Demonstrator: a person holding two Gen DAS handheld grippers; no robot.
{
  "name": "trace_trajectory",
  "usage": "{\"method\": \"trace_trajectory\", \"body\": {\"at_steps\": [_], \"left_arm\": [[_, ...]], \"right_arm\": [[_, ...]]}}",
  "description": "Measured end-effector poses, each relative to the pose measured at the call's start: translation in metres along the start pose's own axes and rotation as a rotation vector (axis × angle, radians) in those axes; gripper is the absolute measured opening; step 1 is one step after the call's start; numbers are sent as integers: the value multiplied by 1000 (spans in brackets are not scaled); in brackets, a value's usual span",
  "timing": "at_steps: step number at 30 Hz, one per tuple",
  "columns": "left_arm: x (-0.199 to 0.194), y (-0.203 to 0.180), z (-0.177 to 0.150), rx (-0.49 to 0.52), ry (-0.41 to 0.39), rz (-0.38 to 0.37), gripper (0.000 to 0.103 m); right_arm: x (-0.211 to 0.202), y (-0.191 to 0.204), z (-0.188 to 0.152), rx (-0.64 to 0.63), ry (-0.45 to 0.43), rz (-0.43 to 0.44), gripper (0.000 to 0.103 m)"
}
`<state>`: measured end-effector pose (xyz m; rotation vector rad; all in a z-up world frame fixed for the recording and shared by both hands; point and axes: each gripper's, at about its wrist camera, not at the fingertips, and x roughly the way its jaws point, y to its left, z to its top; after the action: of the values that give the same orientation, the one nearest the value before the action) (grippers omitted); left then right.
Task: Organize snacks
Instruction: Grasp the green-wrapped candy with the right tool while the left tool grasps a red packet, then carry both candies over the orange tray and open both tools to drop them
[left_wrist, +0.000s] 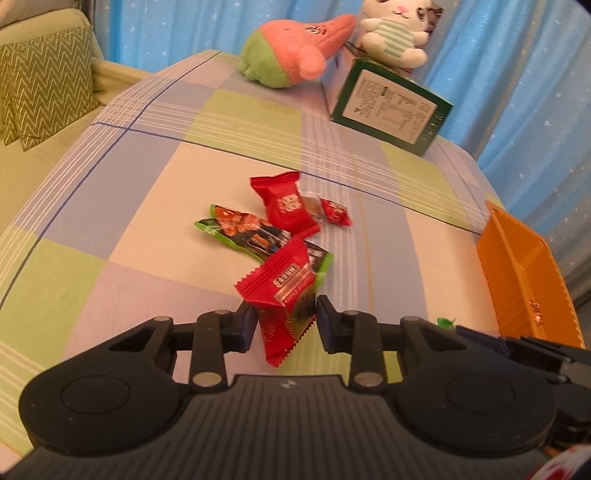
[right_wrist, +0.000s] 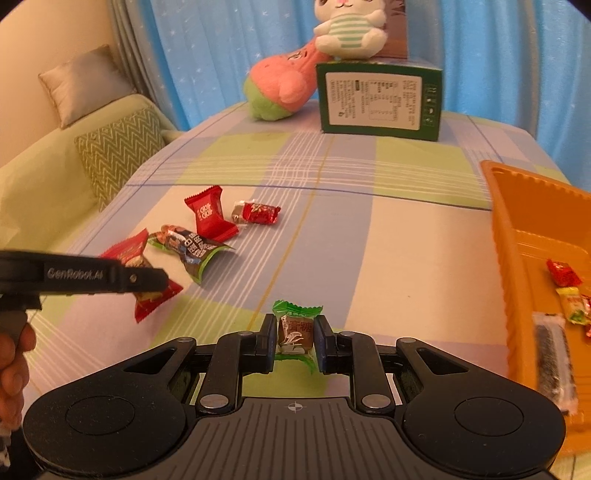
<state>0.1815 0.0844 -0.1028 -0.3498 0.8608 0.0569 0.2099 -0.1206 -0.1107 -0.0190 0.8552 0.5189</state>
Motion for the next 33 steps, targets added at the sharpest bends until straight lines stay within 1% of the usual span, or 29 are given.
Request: {"method": "trace_trajectory", "body": {"at_steps": [8, 17, 27, 33], "left_arm": [[-32, -27, -12, 51, -5, -40, 28], [-65, -60, -27, 115, -13, -78, 28], [-86, -92, -38, 178, -19, -120, 28], [-91, -113, -42, 214, -17, -154, 28]], "right_arm": [[-43, 0, -5, 44, -35, -32, 21], [-89, -3, -19, 85, -67, -55, 21], [-126, -20, -36, 139, -82, -109, 21], [-147, -34, -44, 172, -98, -147, 21]]}}
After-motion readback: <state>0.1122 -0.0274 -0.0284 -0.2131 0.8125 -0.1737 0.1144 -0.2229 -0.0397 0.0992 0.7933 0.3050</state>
